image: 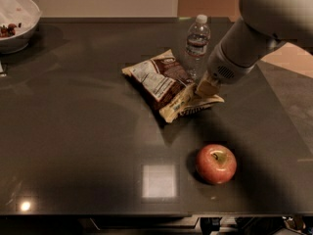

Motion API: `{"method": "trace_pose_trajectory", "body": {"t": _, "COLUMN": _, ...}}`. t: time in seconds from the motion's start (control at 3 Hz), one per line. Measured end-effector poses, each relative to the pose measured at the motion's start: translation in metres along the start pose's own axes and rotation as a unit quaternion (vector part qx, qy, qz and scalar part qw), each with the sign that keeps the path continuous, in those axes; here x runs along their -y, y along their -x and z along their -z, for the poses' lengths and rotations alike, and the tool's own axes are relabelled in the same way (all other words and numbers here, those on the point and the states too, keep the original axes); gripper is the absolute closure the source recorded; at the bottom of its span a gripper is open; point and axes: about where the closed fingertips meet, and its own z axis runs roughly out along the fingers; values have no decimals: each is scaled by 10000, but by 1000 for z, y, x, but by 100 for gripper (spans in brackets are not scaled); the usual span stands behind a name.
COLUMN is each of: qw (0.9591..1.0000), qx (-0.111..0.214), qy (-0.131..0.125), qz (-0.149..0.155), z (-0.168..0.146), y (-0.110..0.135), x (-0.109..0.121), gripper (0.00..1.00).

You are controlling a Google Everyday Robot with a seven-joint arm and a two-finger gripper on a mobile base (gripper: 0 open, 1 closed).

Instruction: Move brown chip bag near water bottle

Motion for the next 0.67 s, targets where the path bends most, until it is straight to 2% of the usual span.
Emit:
{"method": "trace_pose_trajectory", "body": {"t": 0.33, "qw": 9999, "qx": -64, "qy": -70, "qz": -58, "z": 1, "y": -7, "x": 13, "gripper": 83}}
{"method": "trace_pose_trajectory", "body": {"t": 0.67, "qw": 10000, "qx": -29, "qy": 4, "qz": -60, "z": -2, "y": -10, "x": 16, "gripper": 59}}
